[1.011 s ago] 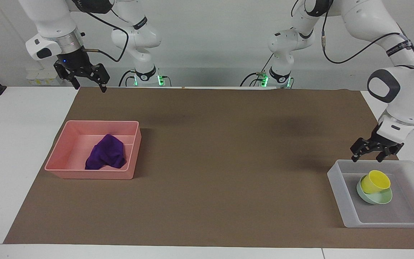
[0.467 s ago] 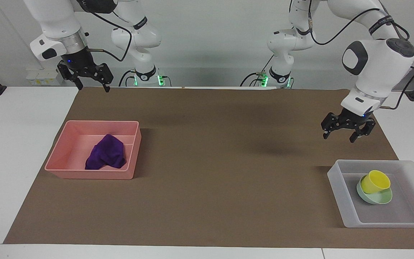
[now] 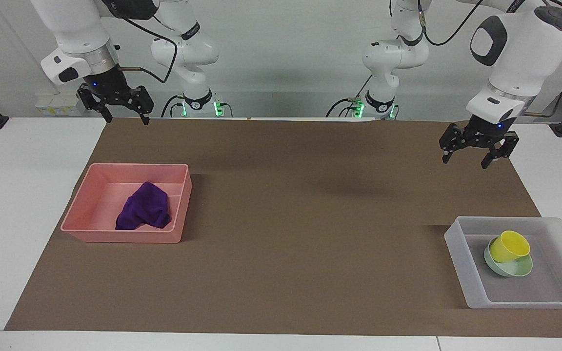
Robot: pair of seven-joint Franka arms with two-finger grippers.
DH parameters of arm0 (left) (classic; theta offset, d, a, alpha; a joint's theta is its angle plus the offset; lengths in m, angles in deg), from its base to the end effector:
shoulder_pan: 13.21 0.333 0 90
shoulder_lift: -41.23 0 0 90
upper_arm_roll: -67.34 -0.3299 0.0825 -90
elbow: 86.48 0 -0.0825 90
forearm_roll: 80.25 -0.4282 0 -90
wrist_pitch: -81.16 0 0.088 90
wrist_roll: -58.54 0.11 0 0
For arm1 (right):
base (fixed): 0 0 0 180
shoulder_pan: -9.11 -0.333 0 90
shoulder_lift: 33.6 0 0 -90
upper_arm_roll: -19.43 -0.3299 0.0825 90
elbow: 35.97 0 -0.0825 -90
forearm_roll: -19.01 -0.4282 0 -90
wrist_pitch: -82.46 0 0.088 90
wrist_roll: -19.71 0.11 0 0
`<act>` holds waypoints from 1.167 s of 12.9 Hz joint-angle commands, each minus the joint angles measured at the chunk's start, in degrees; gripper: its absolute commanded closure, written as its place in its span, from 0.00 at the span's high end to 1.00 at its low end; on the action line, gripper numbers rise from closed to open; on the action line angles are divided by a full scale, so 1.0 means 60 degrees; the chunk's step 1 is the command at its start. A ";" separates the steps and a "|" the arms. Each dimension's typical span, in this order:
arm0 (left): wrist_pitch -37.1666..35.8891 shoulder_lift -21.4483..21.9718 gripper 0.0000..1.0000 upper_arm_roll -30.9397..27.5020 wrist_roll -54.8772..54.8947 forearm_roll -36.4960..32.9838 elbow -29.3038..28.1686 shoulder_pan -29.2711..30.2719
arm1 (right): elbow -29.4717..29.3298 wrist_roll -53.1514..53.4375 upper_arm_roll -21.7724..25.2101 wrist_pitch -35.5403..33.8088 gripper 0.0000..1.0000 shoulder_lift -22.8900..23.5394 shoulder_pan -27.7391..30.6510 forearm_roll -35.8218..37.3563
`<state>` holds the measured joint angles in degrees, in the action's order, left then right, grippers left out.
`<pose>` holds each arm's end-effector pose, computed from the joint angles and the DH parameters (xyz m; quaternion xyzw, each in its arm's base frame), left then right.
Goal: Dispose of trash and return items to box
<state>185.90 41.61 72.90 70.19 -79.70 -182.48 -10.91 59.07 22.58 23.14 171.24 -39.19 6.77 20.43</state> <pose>0.6178 -0.0362 0.6089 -0.9885 0.1285 -0.0796 0.0014 0.5639 -0.0181 0.6448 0.9993 -0.0370 -0.0058 0.0093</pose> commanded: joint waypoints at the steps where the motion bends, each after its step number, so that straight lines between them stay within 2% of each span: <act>1: -0.0842 -0.0151 1.00 -0.0107 0.0051 -0.0239 0.0618 -0.0091 | 0.0023 0.0138 -0.0047 -0.0119 1.00 -0.0122 0.0054 -0.0076; 3: -0.1648 -0.0195 1.00 -0.0107 0.0022 -0.0224 0.1276 -0.0077 | -0.0093 0.0123 -0.0047 -0.0088 1.00 -0.0020 0.0053 -0.0075; 5: -0.1973 -0.0181 1.00 -0.0121 0.0022 -0.0180 0.1367 -0.0106 | -0.1013 0.0123 -0.0061 -0.0876 1.00 0.0506 0.0199 -0.0075; 8: -0.2587 -0.0166 1.00 -0.0194 0.0036 -0.0151 0.1585 -0.0149 | -0.0828 0.0108 -0.0047 -0.0355 1.00 0.0480 0.0040 -0.0076; 11: -0.2853 -0.0166 1.00 -0.0648 0.0036 -0.0195 0.1806 -0.0807 | -0.0695 0.0065 -0.0135 -0.0265 1.00 0.0421 0.0053 -0.0075; 13: -0.2809 -0.0108 1.00 -0.1319 0.0036 -0.0239 0.1792 -0.1509 | -0.0680 0.0166 -0.0149 -0.0250 1.00 0.0406 0.0039 -0.0075; 15: -0.2911 -0.0034 1.00 -0.1440 0.0036 -0.0239 0.1763 -0.1600 | -0.0680 0.0138 -0.0149 -0.0250 1.00 0.0406 0.0053 -0.0090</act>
<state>170.36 41.43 66.15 70.23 -79.98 -173.11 -18.51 55.29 22.63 22.56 169.14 -36.89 6.67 20.43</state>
